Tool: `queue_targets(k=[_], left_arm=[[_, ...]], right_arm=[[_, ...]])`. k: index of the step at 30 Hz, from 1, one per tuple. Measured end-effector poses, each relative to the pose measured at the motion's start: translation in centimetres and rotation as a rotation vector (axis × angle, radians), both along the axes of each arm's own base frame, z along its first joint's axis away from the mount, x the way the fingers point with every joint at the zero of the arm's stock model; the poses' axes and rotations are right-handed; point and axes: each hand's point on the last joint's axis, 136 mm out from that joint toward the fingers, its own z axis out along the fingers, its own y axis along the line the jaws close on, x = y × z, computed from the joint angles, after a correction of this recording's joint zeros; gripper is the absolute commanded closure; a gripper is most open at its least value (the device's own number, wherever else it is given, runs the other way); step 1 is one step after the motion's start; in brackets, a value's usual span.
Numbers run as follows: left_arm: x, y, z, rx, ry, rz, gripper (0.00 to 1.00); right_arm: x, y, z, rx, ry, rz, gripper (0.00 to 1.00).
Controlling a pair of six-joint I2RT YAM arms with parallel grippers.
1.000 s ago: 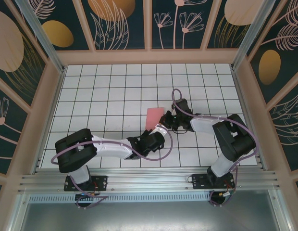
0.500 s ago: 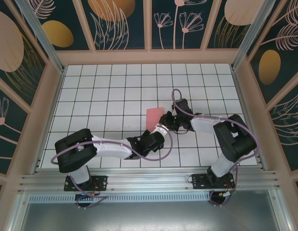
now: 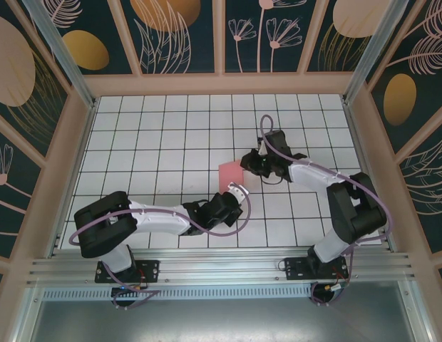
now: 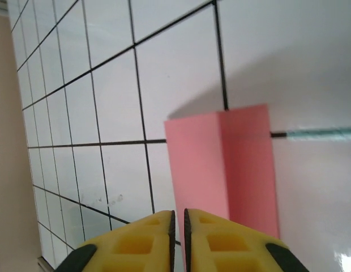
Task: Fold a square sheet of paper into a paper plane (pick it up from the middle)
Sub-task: Third fold the triangle at the center of the table.
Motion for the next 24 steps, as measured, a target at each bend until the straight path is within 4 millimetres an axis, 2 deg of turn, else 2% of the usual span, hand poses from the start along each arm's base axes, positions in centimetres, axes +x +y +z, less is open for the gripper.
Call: queue_targets(k=[2,8,18,24], left_arm=[[0.0,0.0,-0.2,-0.009,0.017,-0.005,1.0],[0.2,0.5,-0.2,-0.044,0.061,-0.008,1.0],[0.9,0.6,0.1,-0.091,0.102,-0.006,1.0],[1.8,1.2,0.0,-0.103,0.12,0.009,1.0]], right_arm=[[0.7,0.5,-0.3,-0.006,-0.004,0.024,0.9],[1.0,1.9,-2.3,-0.024,0.038,0.117,0.92],[1.1,1.8,-7.8,-0.146,0.131,0.21,0.92],[1.6,1.9,-8.0,-0.183,0.111,0.254,0.93]])
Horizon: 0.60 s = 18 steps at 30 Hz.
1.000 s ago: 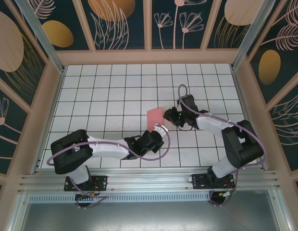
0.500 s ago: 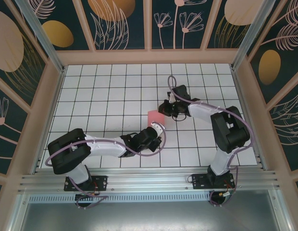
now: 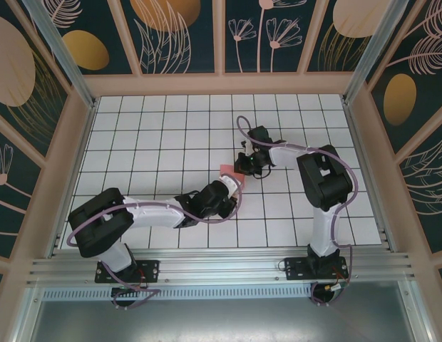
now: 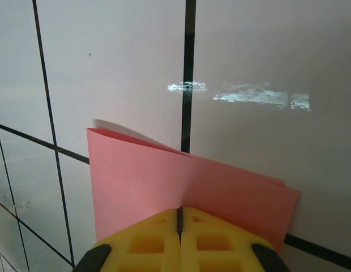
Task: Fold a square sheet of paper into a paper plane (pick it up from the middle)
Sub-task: Third fold the triangle at the center of the table.
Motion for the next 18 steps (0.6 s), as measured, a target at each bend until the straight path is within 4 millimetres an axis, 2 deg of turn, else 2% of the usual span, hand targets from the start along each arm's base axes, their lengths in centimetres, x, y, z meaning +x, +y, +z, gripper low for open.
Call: queue_targets(k=[8,18], left_arm=[[0.9,0.6,-0.1,-0.024,0.039,0.012,1.0],[2.4,1.7,-1.4,-0.022,0.089,0.055,1.0]], right_arm=[[-0.1,0.0,0.0,-0.012,-0.019,0.041,0.93],[-0.1,0.0,0.0,-0.015,-0.027,0.054,0.93]])
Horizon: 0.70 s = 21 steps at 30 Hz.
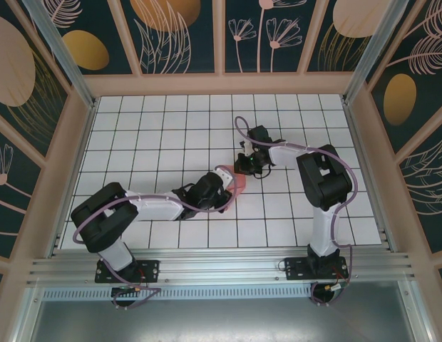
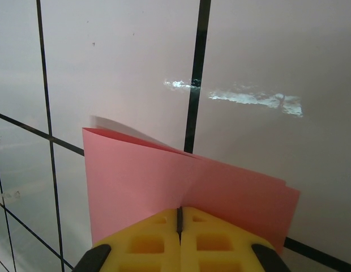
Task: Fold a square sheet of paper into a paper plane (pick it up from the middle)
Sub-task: Third fold the triangle at the center of the table.
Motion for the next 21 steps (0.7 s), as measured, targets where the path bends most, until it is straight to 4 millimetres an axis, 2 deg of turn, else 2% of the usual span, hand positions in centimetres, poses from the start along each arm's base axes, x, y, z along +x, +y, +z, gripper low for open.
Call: queue_targets(k=[5,10,21], left_arm=[[0.8,0.7,-0.5,-0.016,0.037,0.017,1.0],[0.8,0.7,-1.2,-0.015,0.066,0.008,1.0],[1.9,1.1,-1.3,-0.02,0.07,0.03,1.0]], right_arm=[[0.0,0.0,0.0,0.0,0.001,0.0,0.93],[0.0,0.0,0.0,0.0,0.001,0.001,0.93],[-0.1,0.1,-0.1,0.0,0.002,0.001,0.93]])
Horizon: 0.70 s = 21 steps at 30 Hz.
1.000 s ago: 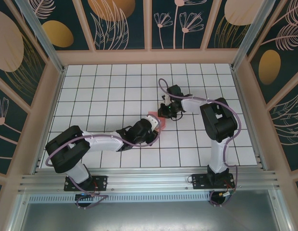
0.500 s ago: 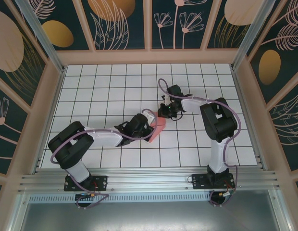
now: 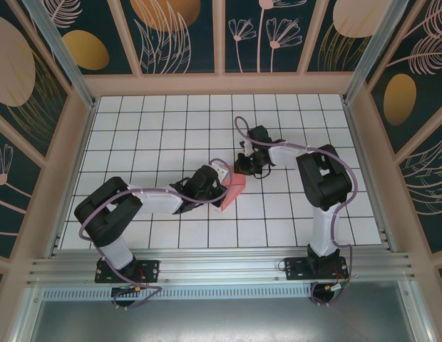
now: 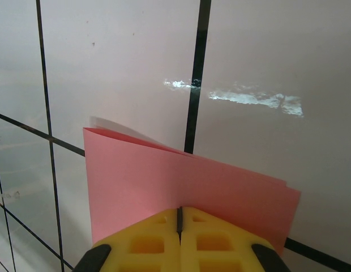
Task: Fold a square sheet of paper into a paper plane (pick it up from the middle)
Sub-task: Third fold the triangle at the center of the table.
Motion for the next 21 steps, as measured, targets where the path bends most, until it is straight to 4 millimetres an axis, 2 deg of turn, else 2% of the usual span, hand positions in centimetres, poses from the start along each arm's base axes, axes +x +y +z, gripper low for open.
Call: queue_targets(k=[6,21], left_arm=[[0.0,0.2,-1.0,0.016,0.021,-0.007,1.0],[0.1,0.3,-1.6,0.024,0.025,-0.005,1.0]], right_arm=[[0.0,0.0,0.0,0.0,0.002,-0.002,0.93],[0.0,0.0,0.0,0.0,0.002,-0.001,0.93]])
